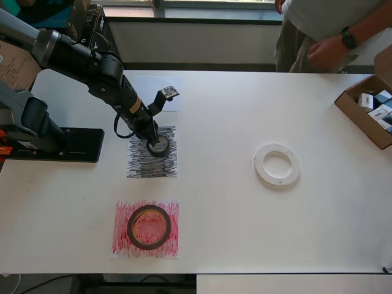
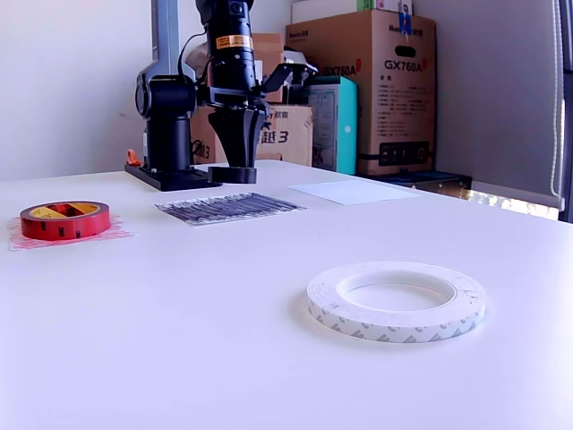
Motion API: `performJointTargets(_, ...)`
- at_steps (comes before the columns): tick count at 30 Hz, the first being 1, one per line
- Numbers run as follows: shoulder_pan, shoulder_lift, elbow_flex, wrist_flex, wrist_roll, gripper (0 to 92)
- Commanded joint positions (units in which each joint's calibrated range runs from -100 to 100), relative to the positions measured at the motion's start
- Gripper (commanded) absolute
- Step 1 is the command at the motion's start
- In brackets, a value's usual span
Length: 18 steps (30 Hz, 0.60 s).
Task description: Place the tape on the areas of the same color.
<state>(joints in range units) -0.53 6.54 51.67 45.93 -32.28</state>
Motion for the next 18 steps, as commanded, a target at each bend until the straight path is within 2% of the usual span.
performJointTargets(1, -0.32, 0.75, -0.28, 0.27, -0.29, 0.0)
performJointTargets(5, -0.24, 0.94, 0.54, -0.41, -0.29, 0.0)
performJointTargets(11, -0.32, 0.85, 4.45, -5.84, -2.09, 0.0)
performJointTargets(18, -0.32, 0.85, 4.45, -5.92, -2.09, 0.0)
